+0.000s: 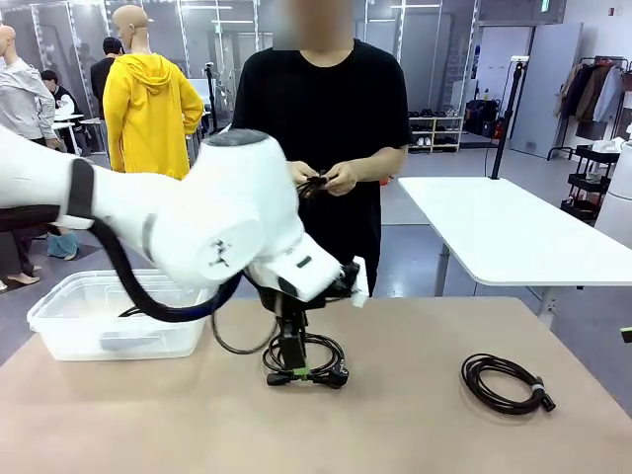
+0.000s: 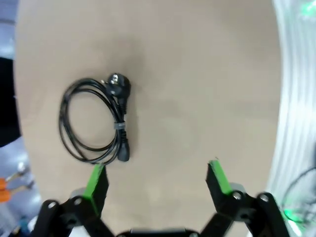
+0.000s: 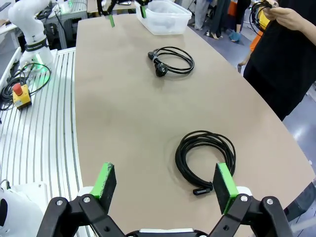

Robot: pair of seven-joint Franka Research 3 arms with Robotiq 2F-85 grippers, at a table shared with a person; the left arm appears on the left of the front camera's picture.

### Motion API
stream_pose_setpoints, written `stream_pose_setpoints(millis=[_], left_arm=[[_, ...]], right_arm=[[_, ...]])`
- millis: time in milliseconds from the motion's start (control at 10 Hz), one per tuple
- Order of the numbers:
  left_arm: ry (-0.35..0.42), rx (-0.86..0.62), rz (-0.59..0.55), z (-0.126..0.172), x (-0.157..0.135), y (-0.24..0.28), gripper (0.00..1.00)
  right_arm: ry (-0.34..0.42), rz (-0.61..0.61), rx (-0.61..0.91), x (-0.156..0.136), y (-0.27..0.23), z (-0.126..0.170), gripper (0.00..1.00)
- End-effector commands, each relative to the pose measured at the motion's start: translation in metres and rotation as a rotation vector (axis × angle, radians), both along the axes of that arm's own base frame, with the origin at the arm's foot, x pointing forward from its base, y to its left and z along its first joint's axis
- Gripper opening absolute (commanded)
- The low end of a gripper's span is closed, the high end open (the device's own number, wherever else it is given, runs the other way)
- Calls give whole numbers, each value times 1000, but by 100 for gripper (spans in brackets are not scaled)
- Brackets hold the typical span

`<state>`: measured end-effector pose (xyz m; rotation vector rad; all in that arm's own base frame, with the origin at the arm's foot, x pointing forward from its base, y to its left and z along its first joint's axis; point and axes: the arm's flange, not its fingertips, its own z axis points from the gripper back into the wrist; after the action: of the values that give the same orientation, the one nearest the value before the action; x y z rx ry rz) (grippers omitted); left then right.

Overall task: Organize and store the cables.
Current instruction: Place the Power Cable into the Organizing box.

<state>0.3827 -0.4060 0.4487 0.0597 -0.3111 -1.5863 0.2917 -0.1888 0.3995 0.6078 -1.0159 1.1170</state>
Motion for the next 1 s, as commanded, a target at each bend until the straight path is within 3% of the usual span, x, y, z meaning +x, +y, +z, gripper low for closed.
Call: stream_pose_setpoints(millis=[0,400,900], left_arm=[[11,122,68,-18,3,-32,100],[65,163,66,-38,18,-51,100],[66,146,52,-44,17,-46,100]], right_arm=[[-28,4,10,1,-1,1,100],[-28,4,10,1,-1,1,100],[-28,4,10,1,-1,1,100]])
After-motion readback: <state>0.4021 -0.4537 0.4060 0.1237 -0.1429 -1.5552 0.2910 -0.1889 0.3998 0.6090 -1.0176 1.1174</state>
